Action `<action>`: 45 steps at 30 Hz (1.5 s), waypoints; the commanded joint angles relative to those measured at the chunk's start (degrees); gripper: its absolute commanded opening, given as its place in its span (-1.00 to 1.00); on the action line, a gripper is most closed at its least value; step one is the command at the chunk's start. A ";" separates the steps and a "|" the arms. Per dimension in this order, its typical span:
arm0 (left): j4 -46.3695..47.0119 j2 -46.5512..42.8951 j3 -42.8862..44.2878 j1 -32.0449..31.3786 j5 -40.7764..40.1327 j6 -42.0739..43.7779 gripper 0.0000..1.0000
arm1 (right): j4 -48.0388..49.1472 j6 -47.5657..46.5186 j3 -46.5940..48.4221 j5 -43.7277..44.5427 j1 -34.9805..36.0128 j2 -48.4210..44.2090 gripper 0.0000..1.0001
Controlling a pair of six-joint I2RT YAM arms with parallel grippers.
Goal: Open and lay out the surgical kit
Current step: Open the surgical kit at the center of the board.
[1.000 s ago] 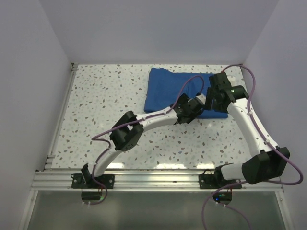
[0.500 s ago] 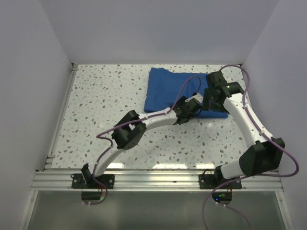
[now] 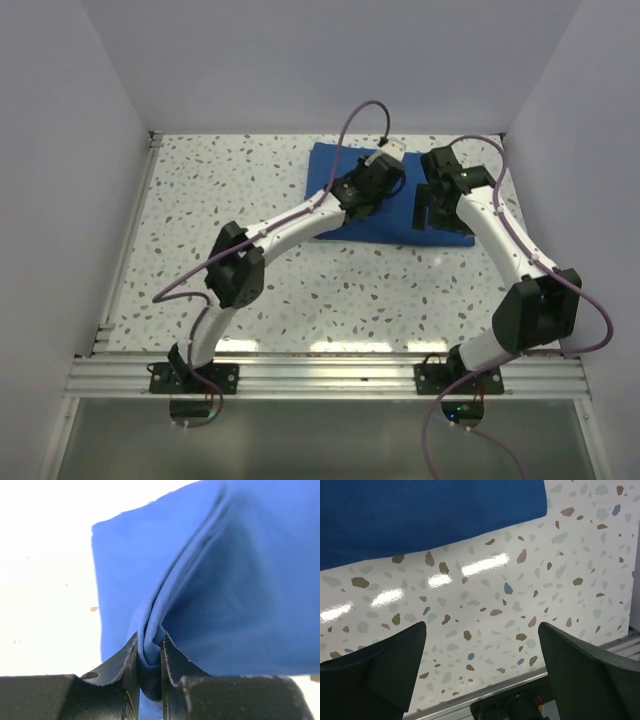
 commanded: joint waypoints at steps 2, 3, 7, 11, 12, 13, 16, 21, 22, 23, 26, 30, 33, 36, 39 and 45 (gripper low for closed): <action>-0.80 -14.50 -5.96 7.78 -3.34 -8.05 -0.79 | 1.74 0.40 2.00 -2.10 0.09 2.25 0.97; -0.89 -16.34 -8.43 9.28 -3.96 -10.49 -0.79 | 2.09 0.40 2.09 -2.72 0.09 2.60 0.97; -1.85 -27.75 -22.40 19.36 -7.03 -18.06 -0.81 | 2.71 0.49 2.87 -3.51 0.79 4.53 0.97; -3.26 -37.70 -40.04 27.82 -9.84 -25.44 -0.61 | 3.24 0.23 3.23 -3.69 1.49 5.59 0.97; -3.43 -40.68 -42.62 29.23 -10.20 -26.24 -0.27 | 3.32 0.23 3.14 -3.78 1.58 5.77 0.97; -4.39 -41.84 -45.00 31.94 -10.29 -27.03 0.28 | 3.50 0.05 3.05 -3.86 1.67 5.77 0.97; -10.26 -42.82 -50.63 36.17 -8.71 -32.48 0.99 | 4.11 -0.04 1.92 -4.13 1.76 5.59 0.97; -13.46 -39.57 -50.39 37.51 -5.99 -33.82 0.99 | 5.52 0.05 -0.98 -5.18 1.76 4.71 0.97; -13.02 -39.04 -48.99 37.42 -5.55 -33.11 0.99 | 5.78 0.05 -1.42 -5.18 1.76 4.63 0.97; -12.06 -38.43 -45.84 37.42 -3.72 -29.80 0.99 | 6.05 -0.04 -1.86 -5.18 1.67 4.36 0.97; -2.49 -35.79 -39.69 37.42 7.57 -21.09 0.99 | 7.80 -0.13 -3.80 -5.80 1.76 3.48 0.97; 4.46 -27.03 -27.65 37.42 24.13 -12.47 0.99 | 11.05 -0.30 -6.43 -8.78 1.76 2.25 0.97; 12.62 -20.70 -20.51 37.07 44.84 -5.81 0.99 | 12.55 -0.21 -7.93 -11.24 1.67 0.76 0.97; 19.66 -12.71 -13.58 36.89 60.87 -3.23 0.94 | 11.86 0.05 -8.37 -11.95 1.67 -0.38 0.97; 21.08 -1.97 -1.90 36.89 69.93 -5.50 0.93 | 10.54 0.84 -9.33 -12.65 1.76 -1.96 0.97; 34.86 10.78 6.83 36.72 83.30 -17.00 0.95 | 6.94 1.63 -12.15 -14.94 1.93 -6.53 0.97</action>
